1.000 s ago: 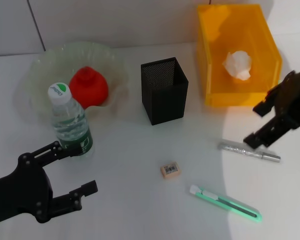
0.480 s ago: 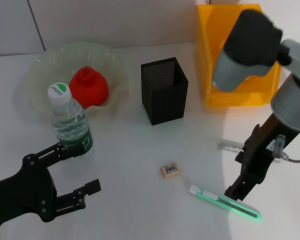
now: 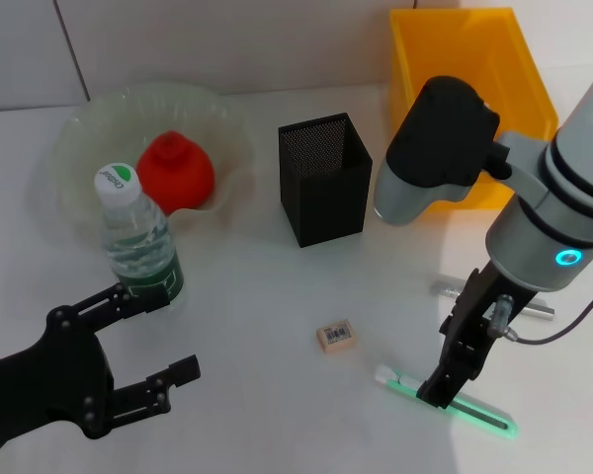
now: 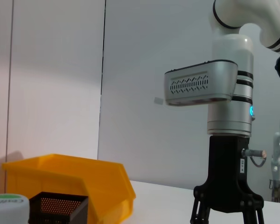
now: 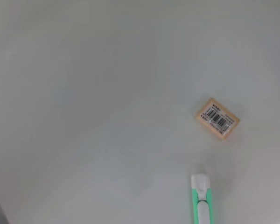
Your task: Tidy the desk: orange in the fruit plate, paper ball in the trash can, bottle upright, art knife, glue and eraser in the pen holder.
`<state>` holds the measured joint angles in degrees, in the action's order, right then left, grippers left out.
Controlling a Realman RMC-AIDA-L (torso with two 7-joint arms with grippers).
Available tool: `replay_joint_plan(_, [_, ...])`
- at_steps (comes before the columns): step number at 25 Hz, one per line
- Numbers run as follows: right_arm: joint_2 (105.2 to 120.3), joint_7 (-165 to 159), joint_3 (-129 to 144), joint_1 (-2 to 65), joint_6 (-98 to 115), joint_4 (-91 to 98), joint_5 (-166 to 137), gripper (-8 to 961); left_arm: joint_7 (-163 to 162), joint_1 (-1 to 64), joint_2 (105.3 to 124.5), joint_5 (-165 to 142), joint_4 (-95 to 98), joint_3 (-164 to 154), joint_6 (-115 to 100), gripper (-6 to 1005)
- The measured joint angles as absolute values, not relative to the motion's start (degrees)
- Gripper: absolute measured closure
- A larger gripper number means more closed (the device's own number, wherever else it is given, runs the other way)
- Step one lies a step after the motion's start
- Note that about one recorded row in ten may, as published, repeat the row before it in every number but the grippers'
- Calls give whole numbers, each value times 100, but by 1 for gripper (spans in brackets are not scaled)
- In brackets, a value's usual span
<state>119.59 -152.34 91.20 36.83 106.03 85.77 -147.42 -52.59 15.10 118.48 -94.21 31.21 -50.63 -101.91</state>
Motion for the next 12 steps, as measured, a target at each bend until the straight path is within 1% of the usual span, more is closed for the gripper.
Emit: replay_joint_plan(12, [11936,-15051,9613,3800,9941,7995,-14730,190,-5210,1556,11825,-9431,3126,-5086,-10141,212])
